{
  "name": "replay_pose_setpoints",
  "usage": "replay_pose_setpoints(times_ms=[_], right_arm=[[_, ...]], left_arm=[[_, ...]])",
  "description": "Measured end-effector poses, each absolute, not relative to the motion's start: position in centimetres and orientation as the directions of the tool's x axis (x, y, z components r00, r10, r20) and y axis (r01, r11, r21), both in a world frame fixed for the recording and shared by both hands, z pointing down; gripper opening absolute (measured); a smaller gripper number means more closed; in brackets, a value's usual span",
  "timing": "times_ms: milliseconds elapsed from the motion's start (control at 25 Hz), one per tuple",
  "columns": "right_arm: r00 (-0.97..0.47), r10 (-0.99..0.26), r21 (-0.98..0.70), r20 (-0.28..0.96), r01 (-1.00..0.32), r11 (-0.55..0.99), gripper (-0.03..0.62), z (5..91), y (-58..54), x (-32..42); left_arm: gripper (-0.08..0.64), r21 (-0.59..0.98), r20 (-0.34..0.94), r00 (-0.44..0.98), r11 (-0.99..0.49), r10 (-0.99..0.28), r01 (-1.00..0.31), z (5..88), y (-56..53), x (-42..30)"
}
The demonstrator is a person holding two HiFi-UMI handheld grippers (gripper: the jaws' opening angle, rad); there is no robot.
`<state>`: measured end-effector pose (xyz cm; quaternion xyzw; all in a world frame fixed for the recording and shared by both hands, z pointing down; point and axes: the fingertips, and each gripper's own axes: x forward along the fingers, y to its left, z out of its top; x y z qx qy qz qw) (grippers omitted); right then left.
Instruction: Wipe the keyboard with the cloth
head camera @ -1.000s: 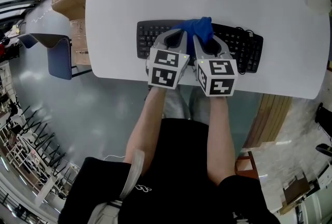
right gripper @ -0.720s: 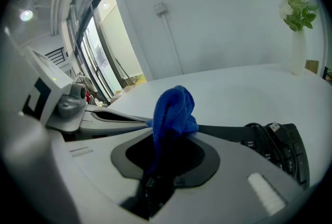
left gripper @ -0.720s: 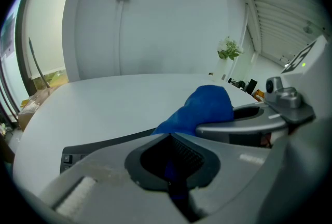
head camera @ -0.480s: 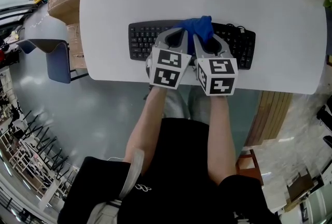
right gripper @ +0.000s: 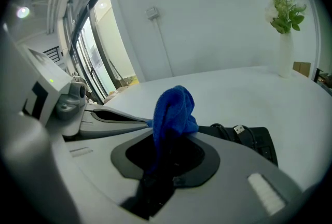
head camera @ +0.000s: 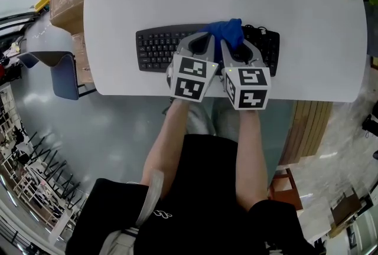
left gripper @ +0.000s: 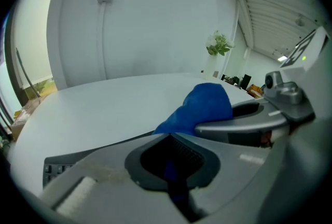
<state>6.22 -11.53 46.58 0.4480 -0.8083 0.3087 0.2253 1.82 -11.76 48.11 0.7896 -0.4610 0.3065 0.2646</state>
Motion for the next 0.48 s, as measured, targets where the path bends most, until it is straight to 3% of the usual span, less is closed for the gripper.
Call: replay_pose_setpoints(times_ms=[480], right_arm=[[-0.454,-0.620,-0.277,0.640,-0.889,0.365,0.091,46.1,-11.8,10.4]], left_arm=[[-0.003,0.148,0.718,0.428,-0.480,-0.550,-0.865,48.1,-12.1,6.2]])
